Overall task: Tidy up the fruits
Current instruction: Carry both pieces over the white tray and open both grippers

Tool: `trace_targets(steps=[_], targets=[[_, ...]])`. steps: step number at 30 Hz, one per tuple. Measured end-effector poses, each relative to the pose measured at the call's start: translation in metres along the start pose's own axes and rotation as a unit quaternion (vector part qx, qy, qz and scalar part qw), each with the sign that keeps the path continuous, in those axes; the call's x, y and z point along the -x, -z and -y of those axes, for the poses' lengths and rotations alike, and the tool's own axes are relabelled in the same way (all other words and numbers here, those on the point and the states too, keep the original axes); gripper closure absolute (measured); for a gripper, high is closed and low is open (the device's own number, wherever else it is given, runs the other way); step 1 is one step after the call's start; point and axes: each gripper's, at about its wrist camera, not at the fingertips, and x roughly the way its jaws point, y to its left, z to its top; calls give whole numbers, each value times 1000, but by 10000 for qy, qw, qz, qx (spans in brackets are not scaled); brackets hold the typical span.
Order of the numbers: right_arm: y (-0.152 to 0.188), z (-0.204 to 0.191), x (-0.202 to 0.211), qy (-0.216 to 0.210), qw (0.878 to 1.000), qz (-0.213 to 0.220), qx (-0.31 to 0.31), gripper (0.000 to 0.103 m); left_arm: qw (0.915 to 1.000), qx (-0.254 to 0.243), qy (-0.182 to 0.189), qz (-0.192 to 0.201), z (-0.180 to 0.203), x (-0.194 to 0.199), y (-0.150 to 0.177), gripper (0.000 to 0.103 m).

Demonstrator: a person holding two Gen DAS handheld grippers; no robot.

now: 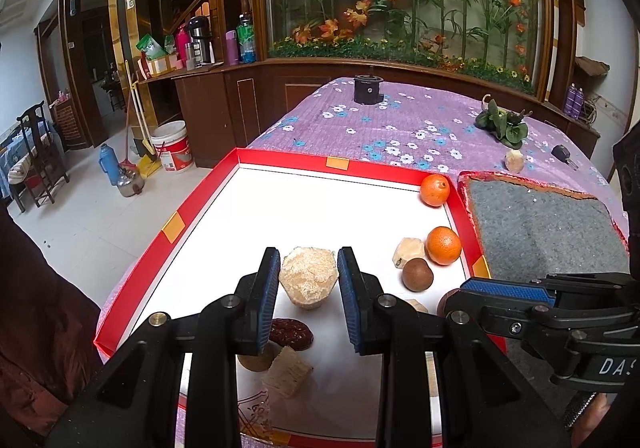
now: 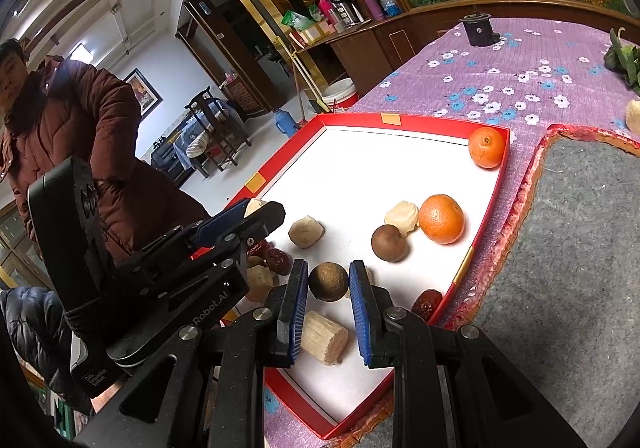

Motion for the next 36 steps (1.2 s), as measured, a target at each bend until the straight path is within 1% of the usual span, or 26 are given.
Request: trace_targets(steps=[6,14,21,23,28,29,30,31,32,33,34,36], targets=[[0,2,-3,-4,10000,-3,-23,82,10000,-4,-22,-26,-1,-2,1,76],[-7,3,-17,-116,9999,-105,-50,82,9997,135,-216,18,-9,0,5,76],[-7,-1,-29,-36,9997,-217,82,82,9990,219,-293,-242,-12,-12,9,76],[-7,3,-28,23,9997,-229,43,79,9987,214,-326,-314,-12,-15,11,76],[-10,8,-20,41,9999,-136,-24,79,9982,277,-409,-333,-11,-12,9,75],[-12,8,-17,64,9999,-82,1,79,9981,271,-452,-316,-10,-10,8,73],[-14,8,-13,87,10000,-33,18,78,9980,265,-493,-288,-9,-8,6,69],[-16,9,-9,98,9999,19,15,78,9980,270,-518,-247,-8,-5,4,66],[-17,9,-5,99,9999,69,8,78,9979,306,-563,-121,-8,2,2,59],[-19,9,1,107,9999,135,5,78,9976,356,-598,9,-7,10,-1,49],[-22,9,7,139,9997,212,17,77,9970,422,-622,192,-7,21,-5,43],[-25,8,18,205,9992,338,53,76,9958,479,-633,456,-4,37,-11,26]])
